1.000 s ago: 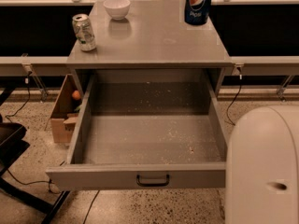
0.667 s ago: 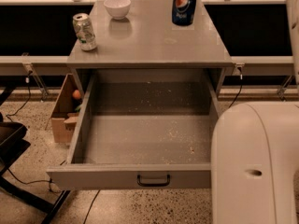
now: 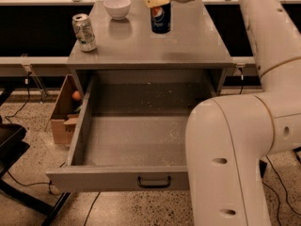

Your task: Pick pepsi can from top drawer and place on counter

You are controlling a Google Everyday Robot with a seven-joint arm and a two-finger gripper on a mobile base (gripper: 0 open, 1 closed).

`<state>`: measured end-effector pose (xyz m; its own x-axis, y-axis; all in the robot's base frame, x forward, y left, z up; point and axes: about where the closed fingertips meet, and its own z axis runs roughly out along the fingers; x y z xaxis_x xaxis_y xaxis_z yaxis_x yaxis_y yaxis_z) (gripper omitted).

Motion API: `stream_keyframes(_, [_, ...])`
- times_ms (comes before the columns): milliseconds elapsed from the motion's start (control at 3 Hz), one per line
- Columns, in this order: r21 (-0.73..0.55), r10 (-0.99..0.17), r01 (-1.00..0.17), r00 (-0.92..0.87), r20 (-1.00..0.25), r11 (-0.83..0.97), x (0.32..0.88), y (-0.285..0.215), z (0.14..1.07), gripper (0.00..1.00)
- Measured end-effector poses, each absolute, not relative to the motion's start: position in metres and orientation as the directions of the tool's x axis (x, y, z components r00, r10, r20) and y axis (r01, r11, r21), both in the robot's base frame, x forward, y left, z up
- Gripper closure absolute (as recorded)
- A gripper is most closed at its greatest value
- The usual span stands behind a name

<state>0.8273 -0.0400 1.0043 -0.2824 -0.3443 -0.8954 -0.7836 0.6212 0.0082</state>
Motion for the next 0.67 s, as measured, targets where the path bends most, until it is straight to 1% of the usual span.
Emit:
stream_keyframes(333, [0.036,-0.315,-0.767,-0.306,-0.899,0.641,0.847,-0.026,0.979,1.0])
stream_keyframes(667, [0.076,-0.26,-0.747,-0.323,-0.91,0.66,0.864,-0.026,0.949,1.0])
